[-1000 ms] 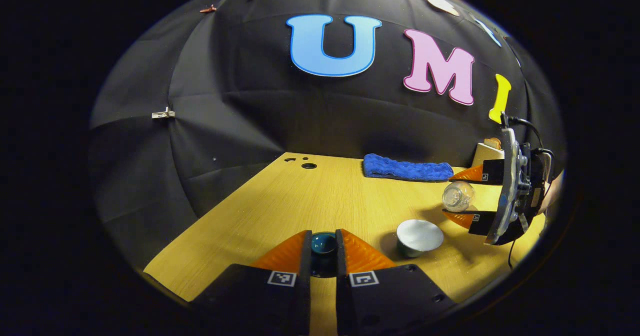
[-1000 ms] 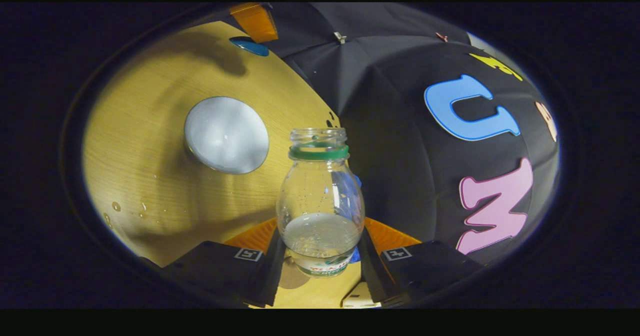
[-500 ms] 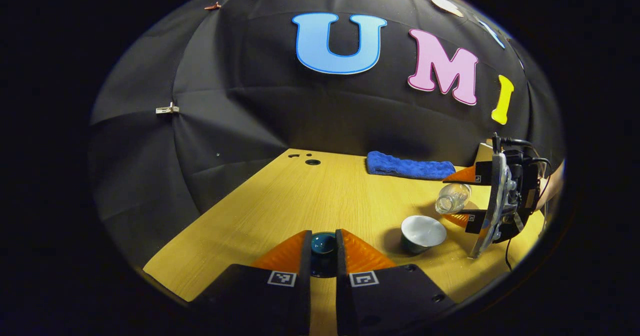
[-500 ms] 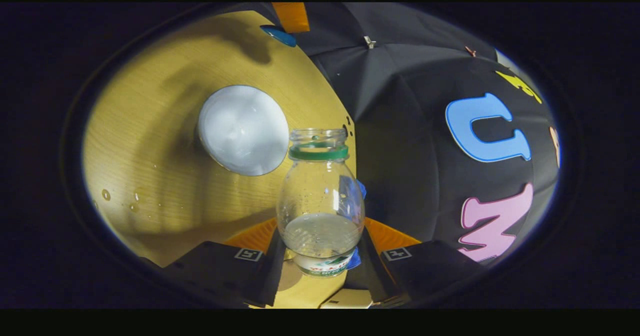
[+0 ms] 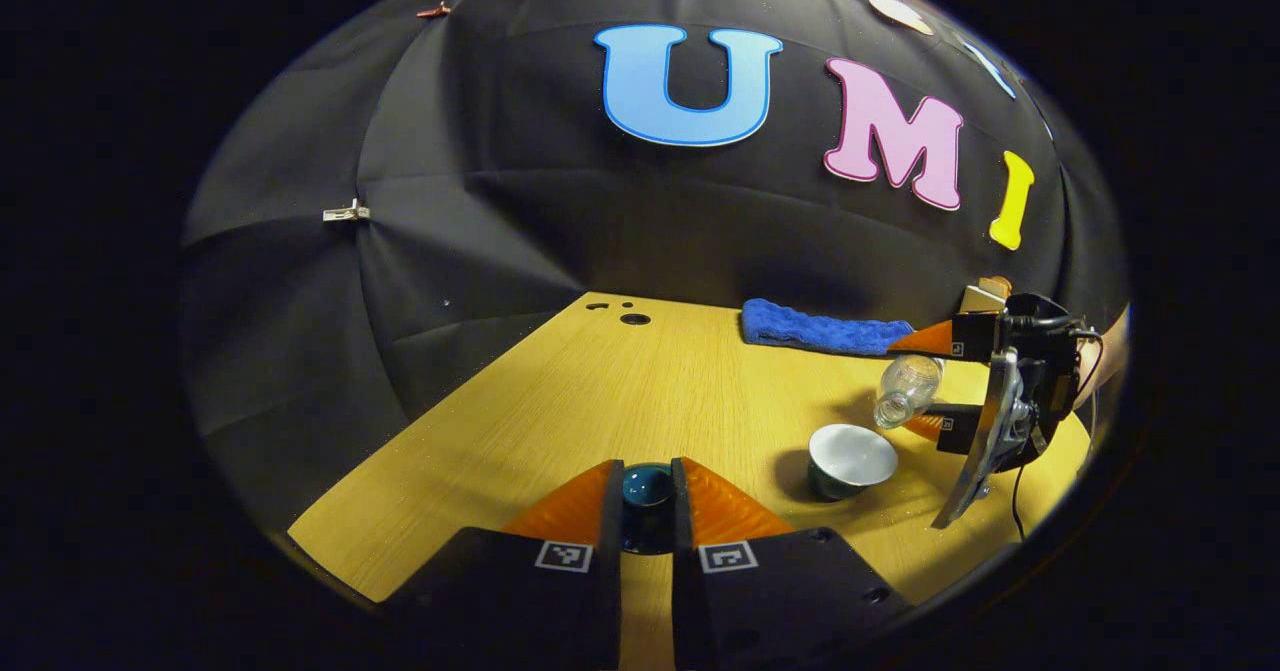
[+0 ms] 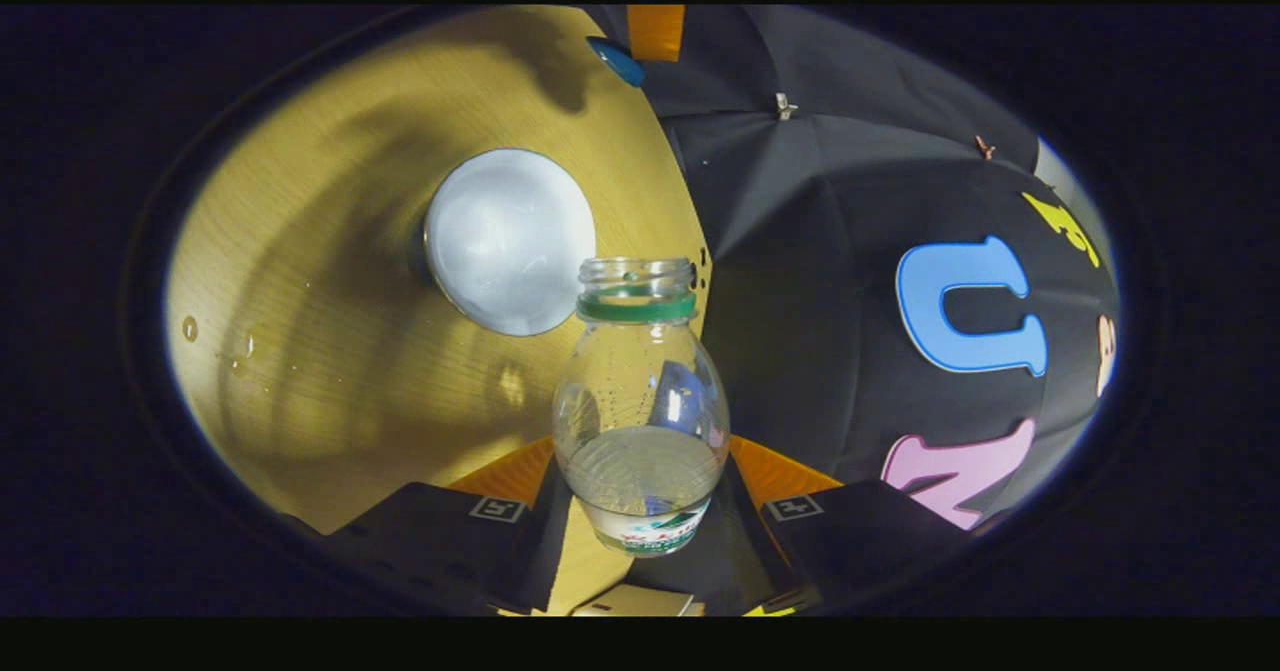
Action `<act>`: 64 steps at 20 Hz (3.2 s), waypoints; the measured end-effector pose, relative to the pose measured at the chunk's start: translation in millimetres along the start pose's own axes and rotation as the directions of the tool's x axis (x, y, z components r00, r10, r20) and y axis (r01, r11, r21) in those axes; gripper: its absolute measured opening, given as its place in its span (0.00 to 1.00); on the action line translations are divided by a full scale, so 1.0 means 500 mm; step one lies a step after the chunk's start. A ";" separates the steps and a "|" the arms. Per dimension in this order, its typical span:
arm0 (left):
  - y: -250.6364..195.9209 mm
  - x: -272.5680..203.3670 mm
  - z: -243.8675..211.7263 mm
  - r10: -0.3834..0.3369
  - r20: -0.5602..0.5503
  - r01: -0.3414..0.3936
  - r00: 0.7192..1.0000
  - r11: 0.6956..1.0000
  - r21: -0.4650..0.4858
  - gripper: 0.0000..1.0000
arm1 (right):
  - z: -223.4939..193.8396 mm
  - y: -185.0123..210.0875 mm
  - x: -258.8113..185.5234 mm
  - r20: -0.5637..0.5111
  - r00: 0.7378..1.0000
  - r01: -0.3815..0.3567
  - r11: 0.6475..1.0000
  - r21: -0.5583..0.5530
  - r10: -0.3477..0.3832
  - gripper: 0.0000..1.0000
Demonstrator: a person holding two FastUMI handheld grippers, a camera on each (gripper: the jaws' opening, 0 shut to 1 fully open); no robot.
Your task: Open the teacup lid with one hand, grasp the water bottle and pour water into the teacup with the other hand; after pouring, place the water bottle on the coaster and then close the teacup lid.
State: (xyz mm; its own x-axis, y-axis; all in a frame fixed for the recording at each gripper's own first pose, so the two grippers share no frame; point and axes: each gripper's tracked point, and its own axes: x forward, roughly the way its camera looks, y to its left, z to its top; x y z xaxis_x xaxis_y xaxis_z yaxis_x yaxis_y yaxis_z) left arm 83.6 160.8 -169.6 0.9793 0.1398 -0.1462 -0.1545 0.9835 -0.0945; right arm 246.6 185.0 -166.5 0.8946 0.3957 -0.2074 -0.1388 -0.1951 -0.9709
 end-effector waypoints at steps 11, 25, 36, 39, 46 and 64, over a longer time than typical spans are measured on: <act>0.003 -0.002 -0.006 -0.006 -0.008 0.006 1.000 1.000 -0.004 0.24 | 0.003 -0.007 0.025 0.023 1.000 0.002 0.994 -0.111 0.001 0.71; 0.000 0.004 -0.017 -0.021 -0.018 0.021 1.000 1.000 -0.006 0.24 | 0.009 -0.003 0.028 0.054 0.999 0.016 0.980 -0.199 -0.006 0.71; 0.005 0.002 -0.018 -0.018 -0.016 0.017 1.000 1.000 -0.004 0.24 | 0.013 -0.016 0.037 0.073 0.997 0.026 0.965 -0.262 -0.008 0.71; 0.004 0.001 -0.020 -0.017 -0.017 0.017 1.000 1.000 -0.004 0.24 | 0.016 -0.019 0.038 0.083 0.996 0.035 0.961 -0.273 -0.013 0.71; 0.000 -0.006 -0.029 -0.021 -0.027 0.020 0.999 1.000 -0.005 0.24 | 0.026 -0.036 0.044 0.097 0.995 0.045 0.947 -0.317 -0.015 0.71; -0.018 -0.027 -0.036 -0.039 -0.030 0.039 0.999 0.999 0.006 0.28 | 0.044 -0.059 0.043 0.142 0.990 0.091 0.872 -0.481 -0.025 0.71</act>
State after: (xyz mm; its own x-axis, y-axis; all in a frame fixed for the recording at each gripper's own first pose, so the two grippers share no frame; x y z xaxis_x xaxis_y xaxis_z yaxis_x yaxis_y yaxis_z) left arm 69.4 147.8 -184.7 0.9803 0.0978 -0.1716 -0.1151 0.9889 -0.0943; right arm 260.7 218.8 -144.7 0.8285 0.5239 -0.1978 0.1648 -0.5656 -0.8080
